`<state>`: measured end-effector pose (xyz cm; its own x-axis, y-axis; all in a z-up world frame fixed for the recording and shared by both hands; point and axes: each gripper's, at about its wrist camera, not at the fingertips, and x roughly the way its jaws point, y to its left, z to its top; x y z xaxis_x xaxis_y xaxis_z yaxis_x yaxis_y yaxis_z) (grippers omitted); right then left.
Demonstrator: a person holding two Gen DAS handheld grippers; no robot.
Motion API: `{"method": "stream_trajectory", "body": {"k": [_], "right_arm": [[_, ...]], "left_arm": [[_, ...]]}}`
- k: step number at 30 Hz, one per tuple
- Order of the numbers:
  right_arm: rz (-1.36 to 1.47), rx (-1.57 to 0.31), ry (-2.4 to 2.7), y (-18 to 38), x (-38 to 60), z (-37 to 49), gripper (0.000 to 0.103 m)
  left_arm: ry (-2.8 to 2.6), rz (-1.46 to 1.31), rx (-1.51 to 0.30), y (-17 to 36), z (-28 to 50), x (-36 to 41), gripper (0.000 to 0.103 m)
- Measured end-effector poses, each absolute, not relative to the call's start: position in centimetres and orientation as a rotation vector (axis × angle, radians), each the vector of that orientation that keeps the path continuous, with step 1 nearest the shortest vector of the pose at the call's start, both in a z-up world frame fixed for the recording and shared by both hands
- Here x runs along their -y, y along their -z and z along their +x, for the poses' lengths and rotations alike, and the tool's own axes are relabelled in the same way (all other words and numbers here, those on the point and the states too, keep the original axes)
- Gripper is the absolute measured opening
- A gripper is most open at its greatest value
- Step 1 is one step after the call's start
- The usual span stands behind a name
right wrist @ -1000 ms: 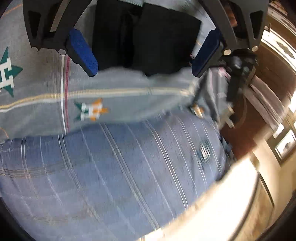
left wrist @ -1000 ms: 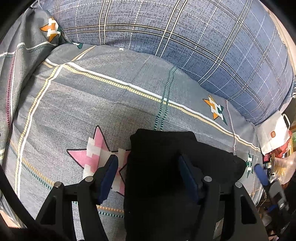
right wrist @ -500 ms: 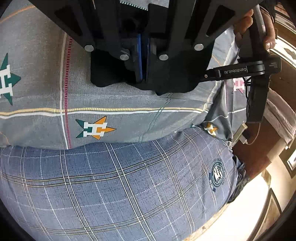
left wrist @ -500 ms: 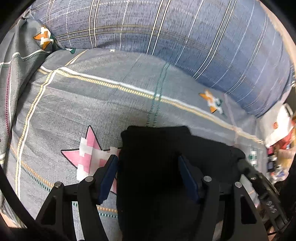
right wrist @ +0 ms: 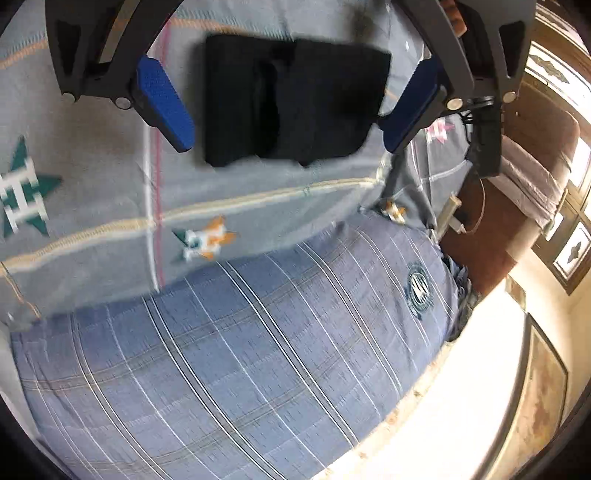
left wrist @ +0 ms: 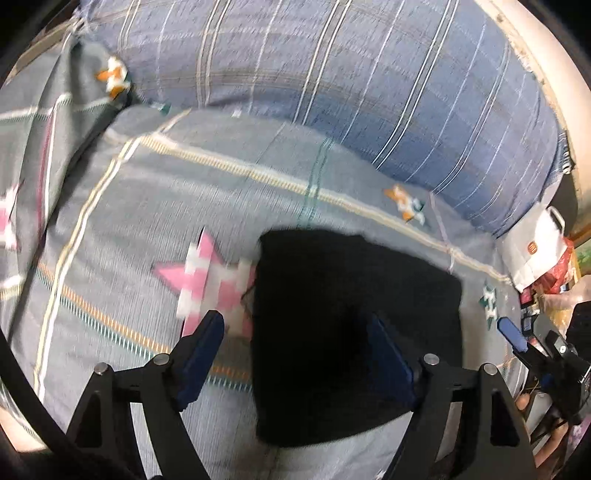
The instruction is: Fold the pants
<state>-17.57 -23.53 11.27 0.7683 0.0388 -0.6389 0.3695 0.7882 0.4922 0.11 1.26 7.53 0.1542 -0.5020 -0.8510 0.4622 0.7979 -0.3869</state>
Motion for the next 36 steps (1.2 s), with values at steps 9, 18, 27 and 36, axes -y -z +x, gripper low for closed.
{"method": "stream_trajectory", "body": {"k": [9,18,27,36], "right_arm": [[0.65,-0.936,0.221,-6.0,21.9,-14.5,0.086],[0.428,-0.959,0.327,-7.2,18.9,-14.6,0.045],[0.44,-0.814,0.344,-9.1,20.7,-14.6,0.038],[0.55,-0.827,0.322,-9.1,22.4,-15.9,0.076]], "left_arm": [[0.753,-0.14,-1.414,-3.6,0.7,0.1,0.075],[0.806,-0.203,-1.266,-6.7,0.1,-0.8,0.034],[0.802,-0.142,-1.185,-6.2,1.1,2.6,0.037],[0.723,-0.108,-1.166,-7.0,-0.1,1.0,0.064]]}}
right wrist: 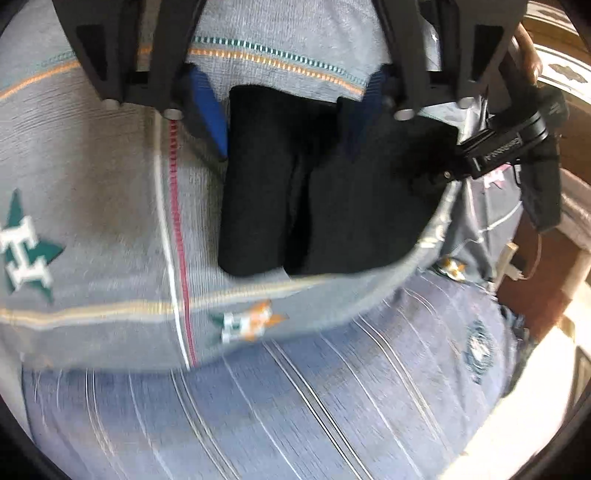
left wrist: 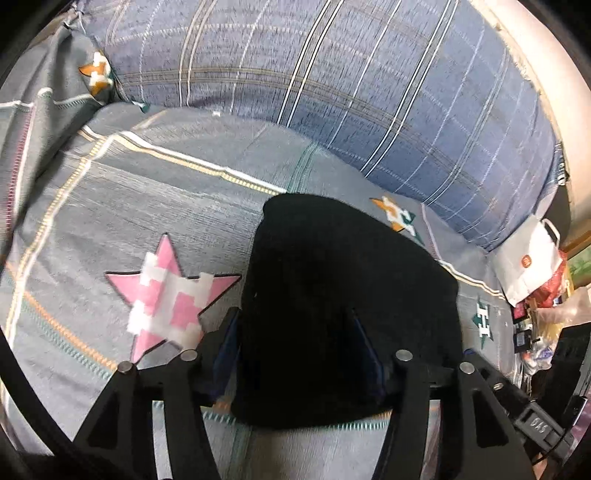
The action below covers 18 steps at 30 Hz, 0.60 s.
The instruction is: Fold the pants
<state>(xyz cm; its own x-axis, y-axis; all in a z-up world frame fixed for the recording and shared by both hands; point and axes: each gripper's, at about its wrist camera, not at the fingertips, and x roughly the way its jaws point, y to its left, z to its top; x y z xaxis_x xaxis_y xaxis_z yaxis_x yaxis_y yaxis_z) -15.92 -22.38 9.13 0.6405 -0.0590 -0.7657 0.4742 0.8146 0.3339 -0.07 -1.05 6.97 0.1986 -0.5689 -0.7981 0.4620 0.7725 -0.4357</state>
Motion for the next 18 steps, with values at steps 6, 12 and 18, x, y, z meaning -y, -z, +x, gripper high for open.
{"method": "stream_trajectory", "body": {"k": [6,12,18], "right_arm": [[0.602,-0.793,0.245,-8.6,20.5,-17.4,0.088],[0.487,-0.938,0.399,-4.9,20.1,-16.1,0.087],[0.525,-0.881,0.32,-5.7,18.4,-17.3,0.087]], "left_arm": [[0.696,-0.071,-1.163,-6.4,-1.9,-0.1,0.069],[0.653,-0.014,-1.175,-3.7,-2.7,1.1,0.07],[0.656,-0.042,-1.16,-4.3,-4.0,-0.3,0.07]]}}
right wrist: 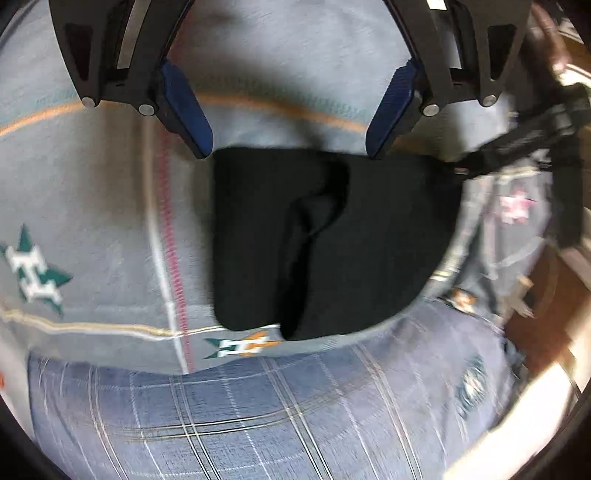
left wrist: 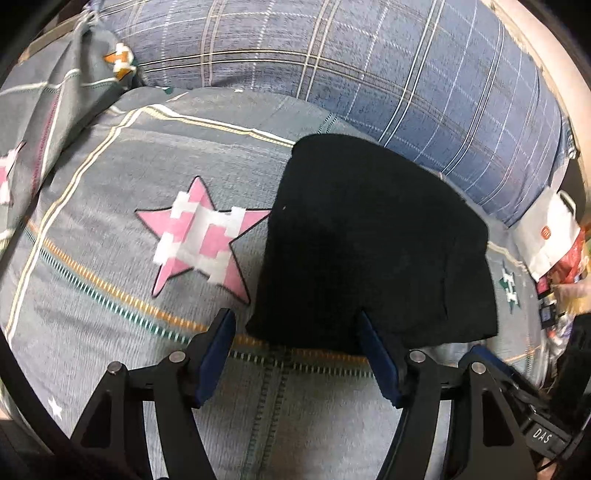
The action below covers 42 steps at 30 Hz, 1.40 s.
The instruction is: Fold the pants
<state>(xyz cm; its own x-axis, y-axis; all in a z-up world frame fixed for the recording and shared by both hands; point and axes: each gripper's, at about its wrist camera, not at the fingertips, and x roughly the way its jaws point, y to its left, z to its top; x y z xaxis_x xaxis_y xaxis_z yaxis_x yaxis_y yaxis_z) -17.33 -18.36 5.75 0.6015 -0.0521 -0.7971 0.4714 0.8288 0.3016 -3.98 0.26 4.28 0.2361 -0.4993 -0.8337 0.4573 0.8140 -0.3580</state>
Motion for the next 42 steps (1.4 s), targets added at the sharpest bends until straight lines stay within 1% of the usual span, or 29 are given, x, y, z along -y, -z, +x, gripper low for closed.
{"method": "stream_trajectory", "body": {"k": [4,8,10,12,13,14,16,17,19,21,22,26,29,31,33,37,42], "right_arm": [[0.516,-0.857,0.37,-5.7,17.4,-18.8,0.087],[0.552,-0.884,0.396,-4.6,17.2,-19.6,0.087],[0.561,-0.879,0.406,-4.6,16.9,-20.2,0.087],[0.585,-0.867,0.416,-4.3,16.7,-20.7,0.088],[0.591,-0.86,0.421,-4.3,16.7,-20.8,0.088],[0.596,-0.858,0.425,-4.2,16.7,-20.9,0.088],[0.599,-0.861,0.431,-4.1,16.7,-20.9,0.089],[0.601,-0.867,0.438,-4.1,16.7,-21.0,0.089],[0.628,-0.855,0.476,-4.6,16.5,-21.8,0.089],[0.667,-0.785,0.498,-5.1,16.5,-23.3,0.089],[0.668,-0.781,0.527,-5.1,16.5,-23.9,0.089],[0.634,-0.866,0.561,-3.8,16.8,-23.4,0.089],[0.535,-0.896,0.579,-3.7,15.5,-22.1,0.093],[0.505,-0.896,0.589,-3.5,15.0,-21.6,0.099],[0.509,-0.886,0.597,-3.4,14.6,-21.4,0.101],[0.542,-0.86,0.585,-3.4,14.2,-21.3,0.103],[0.646,-0.808,0.563,-3.5,15.8,-22.8,0.103]], "left_arm": [[0.626,0.033,-1.107,-4.8,-5.6,-0.5,0.074],[0.626,0.116,-1.073,-5.0,-8.3,-0.6,0.074],[0.626,0.133,-1.076,-4.6,-9.4,-0.9,0.075],[0.624,0.154,-1.125,-3.6,-9.7,-0.7,0.076],[0.619,0.168,-1.155,-2.9,-9.7,-0.6,0.078],[0.615,0.194,-1.131,-2.9,-10.0,-0.4,0.084],[0.575,0.266,-1.113,-2.6,-10.4,0.3,0.089],[0.575,0.277,-1.107,-2.4,-10.5,0.4,0.094],[0.573,0.282,-1.096,-2.5,-10.7,0.4,0.094],[0.575,0.264,-1.106,-2.6,-10.5,0.2,0.094],[0.57,0.255,-1.106,-2.6,-10.4,0.2,0.094],[0.553,0.259,-1.098,-2.5,-9.8,0.4,0.096],[0.55,0.25,-1.086,-2.6,-9.8,0.5,0.097],[0.543,0.247,-1.078,-2.2,-10.0,0.7,0.097],[0.533,0.244,-1.081,-2.1,-10.2,0.7,0.097],[0.533,0.251,-1.098,-2.1,-10.3,0.8,0.097],[0.531,0.261,-1.123,-1.9,-9.8,0.9,0.098]]}}
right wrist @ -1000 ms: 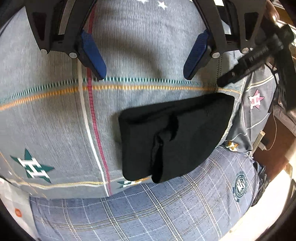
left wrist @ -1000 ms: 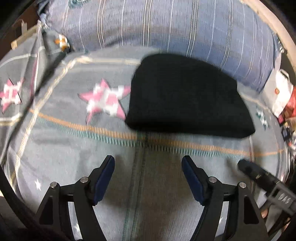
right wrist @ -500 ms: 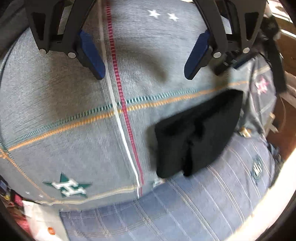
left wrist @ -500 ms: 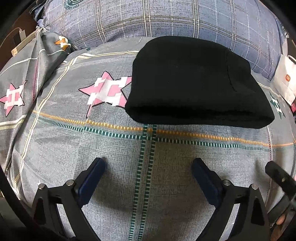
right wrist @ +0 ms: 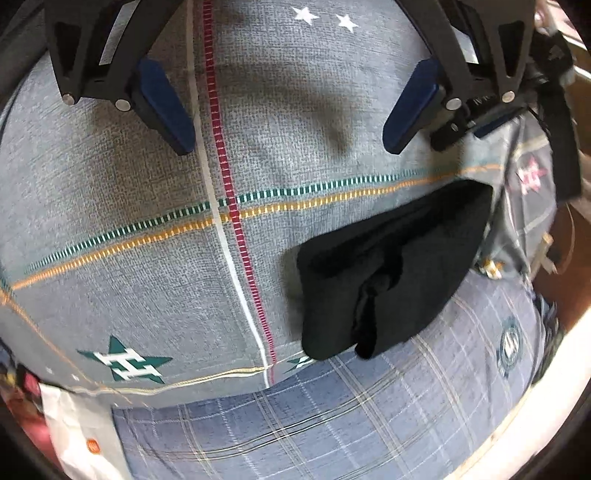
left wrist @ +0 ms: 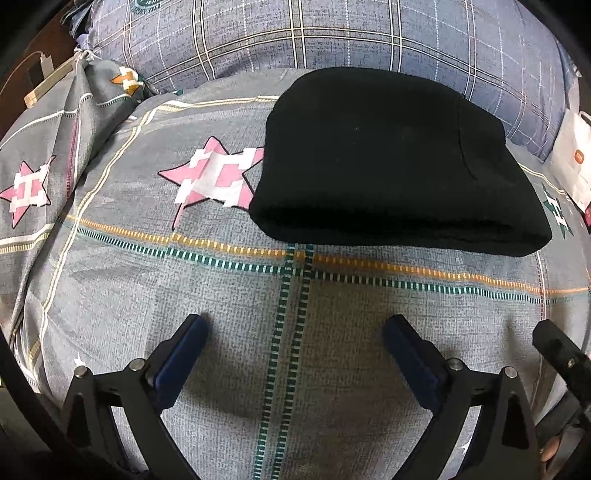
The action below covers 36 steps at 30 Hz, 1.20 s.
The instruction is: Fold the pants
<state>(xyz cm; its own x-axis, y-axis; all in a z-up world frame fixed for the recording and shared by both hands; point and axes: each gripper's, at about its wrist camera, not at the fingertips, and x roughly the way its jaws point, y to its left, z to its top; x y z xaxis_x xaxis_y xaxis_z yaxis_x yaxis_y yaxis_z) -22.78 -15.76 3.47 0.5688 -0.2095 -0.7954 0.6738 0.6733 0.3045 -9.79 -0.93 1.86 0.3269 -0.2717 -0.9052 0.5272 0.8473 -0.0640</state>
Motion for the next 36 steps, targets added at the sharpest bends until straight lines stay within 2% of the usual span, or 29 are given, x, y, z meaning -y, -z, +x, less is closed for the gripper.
{"method": "stream_trajectory", "body": {"k": [3,6,11,16,36], "right_arm": [[0.654,-0.832,0.537,-3.7,15.9,-22.7,0.103],[0.641,-0.76,0.501,-5.2,15.6,-23.3,0.102],[0.481,-0.639,0.529,-8.7,13.9,-24.0,0.102],[0.457,-0.566,0.526,-10.0,13.5,-24.7,0.102],[0.416,-0.54,0.492,-10.3,12.7,-24.0,0.102]], "left_arm": [[0.54,0.283,-1.127,-1.8,-9.7,1.0,0.098],[0.491,0.294,-1.109,-2.2,-9.8,0.8,0.098],[0.436,0.265,-0.92,-6.0,-11.5,-0.4,0.098],[0.439,0.193,-0.814,-8.2,-12.6,-1.7,0.098],[0.446,0.161,-0.77,-9.5,-13.3,-1.9,0.098]]}}
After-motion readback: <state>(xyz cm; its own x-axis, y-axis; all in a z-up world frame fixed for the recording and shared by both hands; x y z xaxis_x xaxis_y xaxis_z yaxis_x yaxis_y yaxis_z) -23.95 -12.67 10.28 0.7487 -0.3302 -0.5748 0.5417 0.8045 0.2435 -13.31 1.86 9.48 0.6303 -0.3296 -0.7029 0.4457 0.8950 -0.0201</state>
